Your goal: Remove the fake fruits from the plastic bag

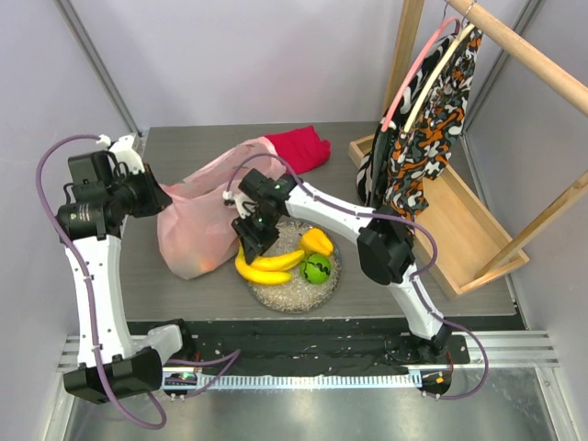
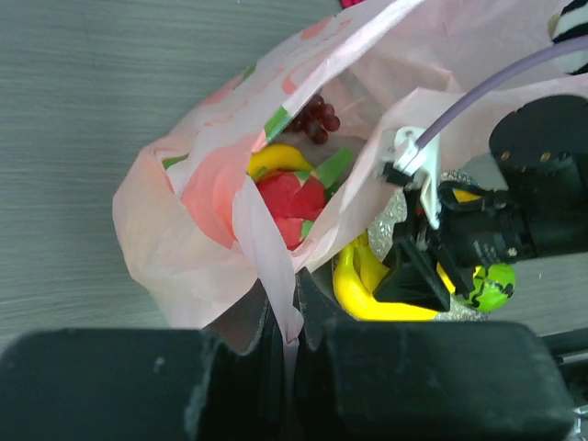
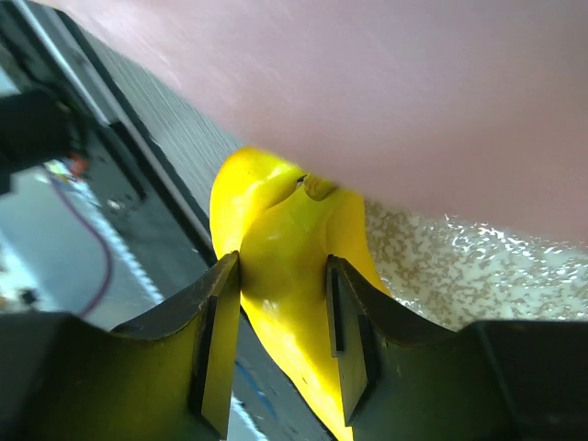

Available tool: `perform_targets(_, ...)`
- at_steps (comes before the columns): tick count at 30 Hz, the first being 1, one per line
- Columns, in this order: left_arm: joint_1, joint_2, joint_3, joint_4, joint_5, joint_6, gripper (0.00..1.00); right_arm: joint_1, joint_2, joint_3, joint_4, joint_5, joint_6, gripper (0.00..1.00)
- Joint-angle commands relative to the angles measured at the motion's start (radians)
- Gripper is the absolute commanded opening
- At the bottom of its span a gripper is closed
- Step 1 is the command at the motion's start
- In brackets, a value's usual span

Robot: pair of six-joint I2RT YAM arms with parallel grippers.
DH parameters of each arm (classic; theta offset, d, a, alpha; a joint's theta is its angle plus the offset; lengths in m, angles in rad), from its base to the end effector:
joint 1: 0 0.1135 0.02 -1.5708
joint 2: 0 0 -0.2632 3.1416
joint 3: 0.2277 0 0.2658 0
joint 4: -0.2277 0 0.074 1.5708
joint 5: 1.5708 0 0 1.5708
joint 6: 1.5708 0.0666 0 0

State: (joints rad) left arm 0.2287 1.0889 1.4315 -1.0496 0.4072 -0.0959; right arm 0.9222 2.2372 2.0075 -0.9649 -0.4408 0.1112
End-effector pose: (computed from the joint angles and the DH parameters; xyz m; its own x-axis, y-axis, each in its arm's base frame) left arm 0.2246 0.0252 0.4024 -0.6379 -0.2387 -0.7322 0.0241 0.9441 -0.3289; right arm 0.2781 0.4139 0.1950 -0.6489 -0.6899 -0.3211 -0.7481 0.5011 0.4351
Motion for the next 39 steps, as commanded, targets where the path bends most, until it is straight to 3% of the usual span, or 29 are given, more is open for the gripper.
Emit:
perform_targets(1, -0.002, 0.038, 0.072, 0.042, -0.03, -0.004, 0.08, -0.098, -0.071, -0.035, 0.123, -0.191, 0.183, 0.04)
perform_targets(6, -0.002, 0.083, 0.119, 0.022, -0.036, -0.005, 0.08, -0.158, -0.002, -0.076, 0.132, -0.36, 0.326, 0.1)
perform_targets(12, -0.003, 0.075, 0.112, 0.025, -0.041, -0.002, 0.08, -0.157, -0.028, -0.147, 0.205, -0.389, 0.389, 0.13)
perform_targets(20, -0.002, 0.039, 0.081, 0.034, -0.027, -0.01, 0.08, -0.157, -0.018, -0.116, 0.316, -0.371, 0.51, 0.12)
perform_targets(23, -0.002, 0.04, 0.083, 0.036, -0.022, -0.007, 0.08, -0.141, -0.008, -0.081, 0.285, -0.305, 0.496, 0.11)
perform_targets(28, -0.002, 0.042, 0.087, 0.04, -0.013, -0.01, 0.08, -0.135, -0.056, -0.18, 0.264, -0.245, 0.51, 0.14)
perform_targets(34, -0.002, 0.046, 0.109, 0.03, -0.008, -0.016, 0.09, -0.128, -0.048, -0.194, 0.25, -0.243, 0.521, 0.38)
perform_targets(37, 0.0, 0.036, 0.113, 0.008, -0.008, -0.016, 0.09, -0.123, -0.051, -0.19, 0.246, -0.246, 0.503, 0.6)
perform_targets(38, -0.002, 0.034, 0.112, -0.013, -0.016, -0.004, 0.09, -0.128, -0.065, -0.178, 0.224, -0.251, 0.48, 0.73)
perform_targets(39, -0.003, 0.032, 0.116, -0.029, -0.021, 0.008, 0.09, -0.131, -0.079, -0.164, 0.213, -0.254, 0.458, 0.77)
